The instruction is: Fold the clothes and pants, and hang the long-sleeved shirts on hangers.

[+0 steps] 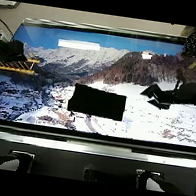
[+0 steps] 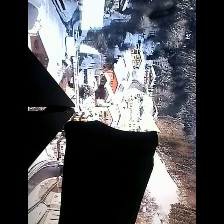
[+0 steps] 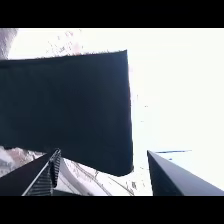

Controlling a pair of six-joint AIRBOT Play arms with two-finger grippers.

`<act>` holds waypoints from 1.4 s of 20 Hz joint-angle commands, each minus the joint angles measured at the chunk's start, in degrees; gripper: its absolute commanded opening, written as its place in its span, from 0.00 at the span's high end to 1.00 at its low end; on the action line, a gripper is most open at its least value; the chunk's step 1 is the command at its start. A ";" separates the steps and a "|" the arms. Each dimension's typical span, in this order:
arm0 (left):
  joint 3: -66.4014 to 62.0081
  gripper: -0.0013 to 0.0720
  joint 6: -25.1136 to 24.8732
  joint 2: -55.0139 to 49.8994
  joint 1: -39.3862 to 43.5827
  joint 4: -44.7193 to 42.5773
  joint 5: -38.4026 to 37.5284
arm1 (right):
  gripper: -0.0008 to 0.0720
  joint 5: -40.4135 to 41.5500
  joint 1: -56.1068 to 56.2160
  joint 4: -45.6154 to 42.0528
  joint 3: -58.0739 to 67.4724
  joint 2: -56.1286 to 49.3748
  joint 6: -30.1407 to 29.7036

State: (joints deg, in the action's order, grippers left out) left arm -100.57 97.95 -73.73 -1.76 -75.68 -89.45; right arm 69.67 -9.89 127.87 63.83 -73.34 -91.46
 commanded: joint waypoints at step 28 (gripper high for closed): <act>0.02 0.96 -0.44 -0.11 0.04 0.17 -0.83 | 0.95 -9.77 8.70 15.26 -1.55 -15.82 -6.91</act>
State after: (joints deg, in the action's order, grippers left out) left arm -100.57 97.51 -73.84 -1.74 -75.48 -89.67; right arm 57.71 0.21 143.00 58.50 -89.82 -99.42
